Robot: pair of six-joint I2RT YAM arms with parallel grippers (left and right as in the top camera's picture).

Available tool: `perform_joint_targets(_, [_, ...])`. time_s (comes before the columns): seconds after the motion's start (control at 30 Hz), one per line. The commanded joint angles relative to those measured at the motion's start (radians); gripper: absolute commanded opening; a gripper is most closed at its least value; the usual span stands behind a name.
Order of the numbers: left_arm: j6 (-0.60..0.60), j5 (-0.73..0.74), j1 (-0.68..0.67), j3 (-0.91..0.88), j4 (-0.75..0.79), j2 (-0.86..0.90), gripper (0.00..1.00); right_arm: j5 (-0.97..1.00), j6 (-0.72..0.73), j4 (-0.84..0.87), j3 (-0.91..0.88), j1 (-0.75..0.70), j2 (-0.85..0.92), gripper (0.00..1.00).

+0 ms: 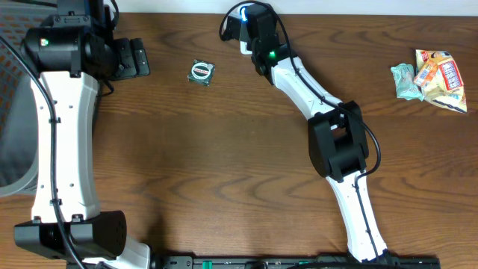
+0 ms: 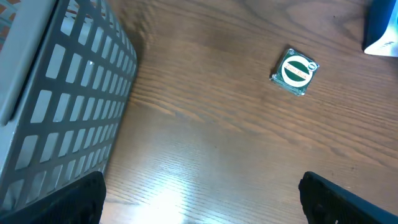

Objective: Scan the item barcode
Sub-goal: 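Hold the blue pack in front of the scanner, then carry the blue pack right and release it on the snack pile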

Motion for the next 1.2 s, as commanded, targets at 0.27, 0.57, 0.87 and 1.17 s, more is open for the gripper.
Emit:
perform_joint_targets(0.27, [-0.009,-0.016,0.004,-0.005,0.0,0.004,0.98,-0.005,0.024,0.066,0.008,-0.002,-0.006,0.01])
perform_joint_targets(0.57, [-0.009,-0.016,0.004,-0.005,0.0,0.004,0.98,0.018,0.208,0.02,0.008,-0.051,-0.127,0.01])
perform_joint_targets(0.87, [-0.009,-0.016,0.004,-0.005,0.0,0.004,0.98,0.038,0.517,-0.249,0.008,-0.22,-0.282,0.01])
perform_joint_targets(1.17, [-0.009,-0.016,0.004,-0.005,0.0,0.004,0.98,0.036,0.867,-0.676,0.007,-0.496,-0.272,0.02])
